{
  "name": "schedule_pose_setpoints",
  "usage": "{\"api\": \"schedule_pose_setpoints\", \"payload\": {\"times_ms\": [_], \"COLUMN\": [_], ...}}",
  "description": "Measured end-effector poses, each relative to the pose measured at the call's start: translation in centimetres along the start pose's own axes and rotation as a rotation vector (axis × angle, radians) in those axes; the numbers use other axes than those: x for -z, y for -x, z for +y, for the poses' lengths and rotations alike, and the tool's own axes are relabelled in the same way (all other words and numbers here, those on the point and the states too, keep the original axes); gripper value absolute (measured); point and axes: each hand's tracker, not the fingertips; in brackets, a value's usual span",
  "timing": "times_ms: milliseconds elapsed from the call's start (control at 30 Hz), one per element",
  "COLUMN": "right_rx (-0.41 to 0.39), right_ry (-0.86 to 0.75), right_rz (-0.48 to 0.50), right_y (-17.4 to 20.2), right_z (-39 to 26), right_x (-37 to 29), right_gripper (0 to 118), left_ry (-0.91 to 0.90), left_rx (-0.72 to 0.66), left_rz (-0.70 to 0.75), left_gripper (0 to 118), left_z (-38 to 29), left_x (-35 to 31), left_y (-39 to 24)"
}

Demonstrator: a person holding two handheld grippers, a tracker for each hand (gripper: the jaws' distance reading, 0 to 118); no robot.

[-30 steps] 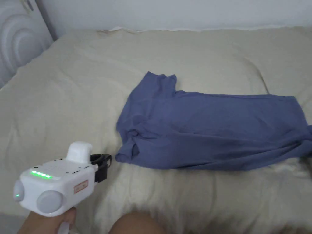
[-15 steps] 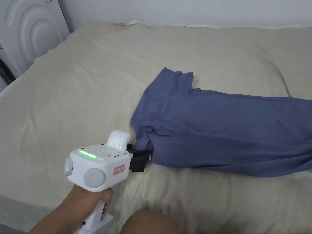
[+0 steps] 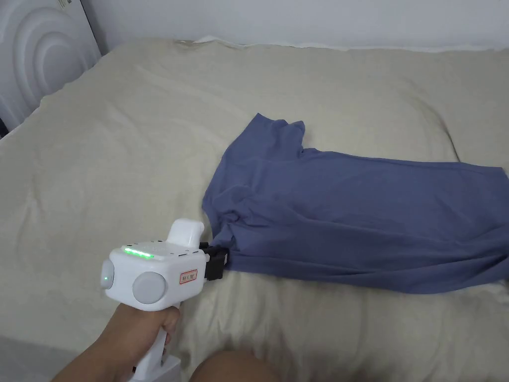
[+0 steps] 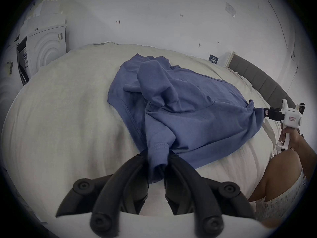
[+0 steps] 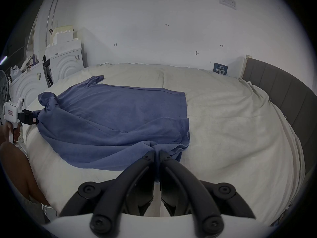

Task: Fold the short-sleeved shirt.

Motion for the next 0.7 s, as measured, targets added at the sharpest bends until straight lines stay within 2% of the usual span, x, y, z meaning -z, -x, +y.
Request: {"api": "schedule_pose_setpoints", "payload": {"times_ms": [567,700], "right_rx": [0.045,0.035], "right_ry": [-0.043,-0.055], "right_rz": [0.012,0.007], "right_y": [-2.3,-2.3], "right_z": [-0.5,-0.7], "right_x": [-2.4,-3.2], "right_gripper": [5,5], "left_ry": [-0.061,-0.069], "left_rx": [-0.004,-0.001], "left_rz": [-0.001,-0.001], "left_gripper": [14,14], "left_z": [1.1,1.0], "left_x": [-5.0,-6.5], "left_y": [-1.2,-1.5]}}
